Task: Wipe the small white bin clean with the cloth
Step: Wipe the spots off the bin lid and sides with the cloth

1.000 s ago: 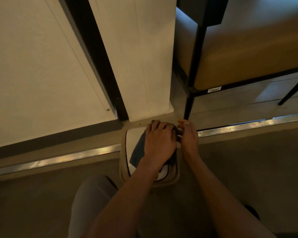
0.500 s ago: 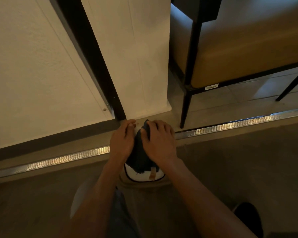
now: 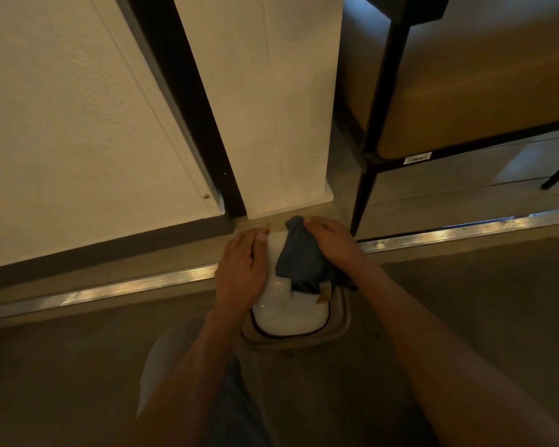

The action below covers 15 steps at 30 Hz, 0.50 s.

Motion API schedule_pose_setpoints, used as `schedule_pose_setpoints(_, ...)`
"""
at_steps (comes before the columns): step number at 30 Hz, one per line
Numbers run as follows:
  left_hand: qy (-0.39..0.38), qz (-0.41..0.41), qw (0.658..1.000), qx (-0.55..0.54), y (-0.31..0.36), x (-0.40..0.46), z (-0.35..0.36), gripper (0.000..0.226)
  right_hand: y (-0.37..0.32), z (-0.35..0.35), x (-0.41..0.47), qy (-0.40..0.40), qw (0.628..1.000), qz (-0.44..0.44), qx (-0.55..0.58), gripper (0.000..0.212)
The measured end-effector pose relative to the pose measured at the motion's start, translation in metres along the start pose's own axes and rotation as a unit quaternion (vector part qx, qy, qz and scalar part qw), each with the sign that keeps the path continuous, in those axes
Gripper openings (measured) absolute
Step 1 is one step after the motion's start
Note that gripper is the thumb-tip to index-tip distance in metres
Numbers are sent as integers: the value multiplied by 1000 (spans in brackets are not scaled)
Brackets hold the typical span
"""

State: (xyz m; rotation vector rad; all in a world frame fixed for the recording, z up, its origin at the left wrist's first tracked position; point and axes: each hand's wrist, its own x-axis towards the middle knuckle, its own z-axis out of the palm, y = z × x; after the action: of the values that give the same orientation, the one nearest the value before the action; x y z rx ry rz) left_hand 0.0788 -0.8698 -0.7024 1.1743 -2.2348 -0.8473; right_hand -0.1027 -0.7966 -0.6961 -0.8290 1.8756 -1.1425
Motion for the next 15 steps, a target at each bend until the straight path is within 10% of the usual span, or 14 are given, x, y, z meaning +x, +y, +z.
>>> schedule_pose_setpoints(8, 2, 2, 1000, 16, 2, 0, 3, 42, -9, 11, -11, 53, 976, -59, -202, 38)
schedule_pose_setpoints(15, 9, -11, 1000, 21, -1, 2, 3, 35, 40, 35, -71, 183, 970, -155, 49, 44)
